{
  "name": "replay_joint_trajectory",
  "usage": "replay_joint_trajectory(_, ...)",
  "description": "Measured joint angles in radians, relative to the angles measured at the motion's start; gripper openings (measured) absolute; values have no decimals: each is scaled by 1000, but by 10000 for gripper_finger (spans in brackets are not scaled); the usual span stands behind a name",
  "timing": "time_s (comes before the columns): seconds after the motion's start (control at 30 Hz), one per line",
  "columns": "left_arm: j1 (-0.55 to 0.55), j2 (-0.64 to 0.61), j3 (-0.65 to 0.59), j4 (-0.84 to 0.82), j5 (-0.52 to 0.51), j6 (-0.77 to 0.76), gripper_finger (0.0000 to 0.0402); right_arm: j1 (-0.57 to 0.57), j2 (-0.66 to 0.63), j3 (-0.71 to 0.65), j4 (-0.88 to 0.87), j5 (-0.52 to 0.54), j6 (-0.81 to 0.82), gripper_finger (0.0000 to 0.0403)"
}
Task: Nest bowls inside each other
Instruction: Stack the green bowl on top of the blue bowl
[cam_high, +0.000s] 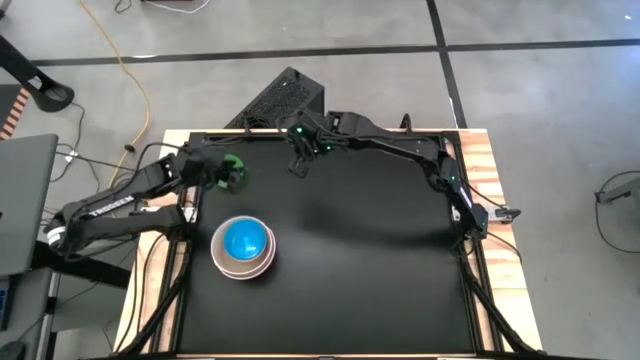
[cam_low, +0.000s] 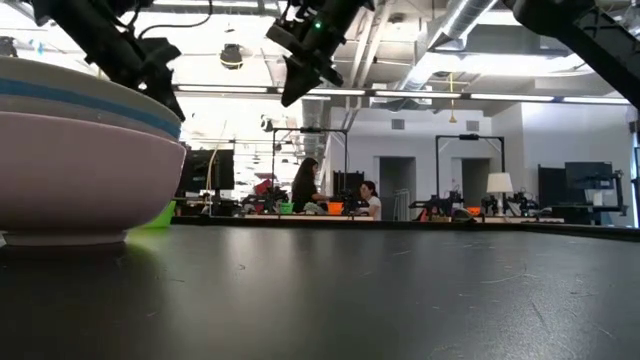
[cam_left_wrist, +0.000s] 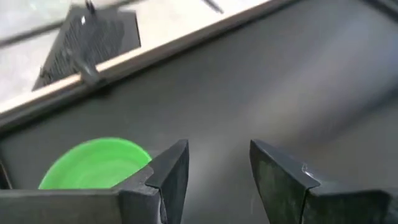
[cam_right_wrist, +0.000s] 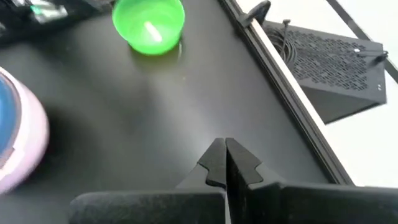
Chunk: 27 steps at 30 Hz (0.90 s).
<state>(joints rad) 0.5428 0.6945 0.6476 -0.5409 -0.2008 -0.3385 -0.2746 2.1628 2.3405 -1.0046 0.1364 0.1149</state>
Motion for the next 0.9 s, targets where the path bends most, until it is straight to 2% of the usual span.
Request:
replay_joint_trajectory(0.2,48,83,0,-67,6,-23,160,-10,-3,0,-44,-3,-32,11)
replay_joint_trajectory(0.5,125,253,0,-77,6,-36,160,-14,-5,0,-51,-27,-49,11)
replay_joint_trajectory(0.9,129,417,0,-68,6,-2,160,-14,-6,-39,-56,-35,-63,11)
